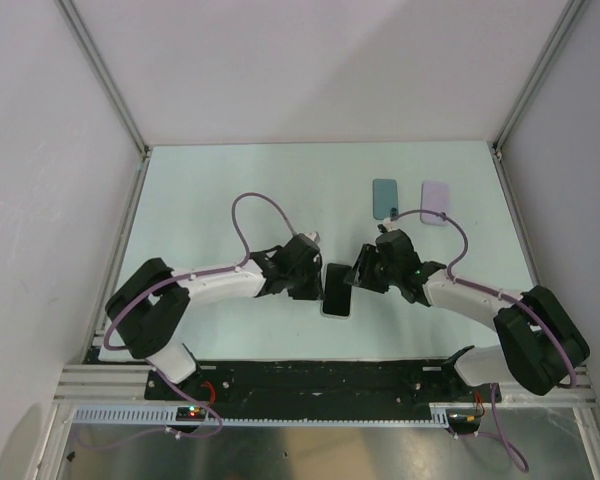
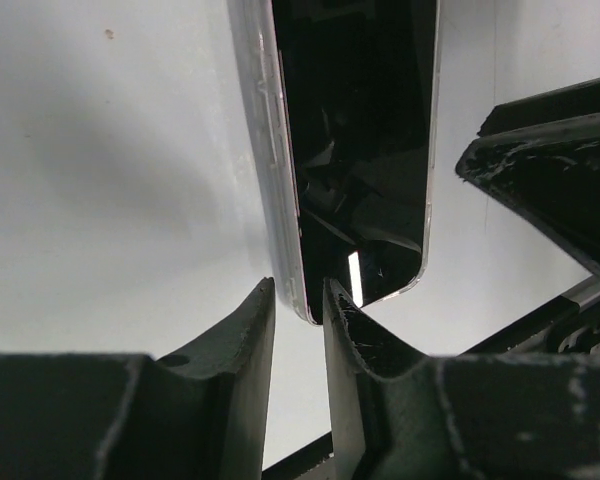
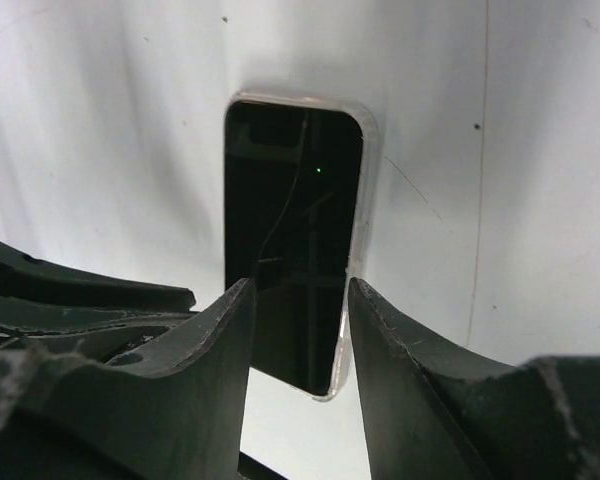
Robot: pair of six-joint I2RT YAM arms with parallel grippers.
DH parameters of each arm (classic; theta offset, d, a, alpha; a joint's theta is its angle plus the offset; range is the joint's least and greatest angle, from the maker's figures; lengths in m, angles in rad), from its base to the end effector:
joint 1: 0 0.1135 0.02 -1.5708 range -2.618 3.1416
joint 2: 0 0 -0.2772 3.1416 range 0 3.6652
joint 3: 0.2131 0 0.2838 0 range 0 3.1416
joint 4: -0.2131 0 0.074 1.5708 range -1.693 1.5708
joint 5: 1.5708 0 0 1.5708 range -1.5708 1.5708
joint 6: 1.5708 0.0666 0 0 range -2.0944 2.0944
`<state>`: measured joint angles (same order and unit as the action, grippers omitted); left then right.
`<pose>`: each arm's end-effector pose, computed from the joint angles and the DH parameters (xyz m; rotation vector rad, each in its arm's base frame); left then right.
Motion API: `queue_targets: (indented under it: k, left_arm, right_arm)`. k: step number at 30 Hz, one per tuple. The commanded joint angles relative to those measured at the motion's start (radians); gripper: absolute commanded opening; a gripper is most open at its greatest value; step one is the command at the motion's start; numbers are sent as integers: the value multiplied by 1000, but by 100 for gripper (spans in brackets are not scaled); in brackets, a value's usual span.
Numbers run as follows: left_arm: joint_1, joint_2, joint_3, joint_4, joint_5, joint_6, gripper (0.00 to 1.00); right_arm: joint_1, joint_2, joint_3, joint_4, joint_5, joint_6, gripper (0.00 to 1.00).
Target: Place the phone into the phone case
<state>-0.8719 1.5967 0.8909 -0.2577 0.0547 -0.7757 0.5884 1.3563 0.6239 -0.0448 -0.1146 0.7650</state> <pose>0.2272 -0.2760 0.1410 0.1524 2.6855 -0.6684 0.2514 0.1769 0.1452 0.1596 2.4799 0.7630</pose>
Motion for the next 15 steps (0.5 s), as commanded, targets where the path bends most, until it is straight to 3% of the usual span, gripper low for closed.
queue_targets:
  k: [1, 15]
  left_arm:
    - [-20, 19, 52, 10, -10, 22, 30]
    - [-40, 61, 33, 8, -22, 26, 20]
  right_arm:
    - [13, -25, -27, -10, -3, -9, 47]
    - [101, -28, -76, 13, 23, 23, 47]
